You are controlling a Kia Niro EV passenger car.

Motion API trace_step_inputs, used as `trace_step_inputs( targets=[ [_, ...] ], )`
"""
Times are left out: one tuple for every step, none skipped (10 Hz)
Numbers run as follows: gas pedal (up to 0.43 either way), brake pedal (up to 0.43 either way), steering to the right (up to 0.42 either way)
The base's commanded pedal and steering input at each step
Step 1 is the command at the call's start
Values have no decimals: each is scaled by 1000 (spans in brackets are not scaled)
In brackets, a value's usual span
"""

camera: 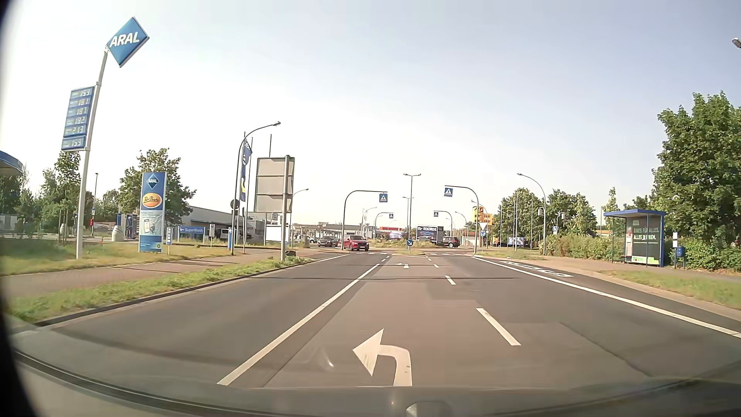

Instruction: Follow the waypoints while adhering to traffic rules and regulations

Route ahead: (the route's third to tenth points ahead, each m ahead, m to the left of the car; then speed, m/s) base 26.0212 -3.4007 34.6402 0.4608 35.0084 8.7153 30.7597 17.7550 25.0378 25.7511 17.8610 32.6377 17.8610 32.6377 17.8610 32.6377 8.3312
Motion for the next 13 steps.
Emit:
trace_step_inputs(
  targets=[
    [0,30,12],
    [0,30,12],
    [0,30,12],
    [0,30,14],
    [0,30,14],
    [0,30,14],
    [0,30,14],
    [0,30,15],
    [0,30,14],
    [0,30,14],
    [0,30,14],
    [0,30,16],
    [0,30,16]
  ],
)
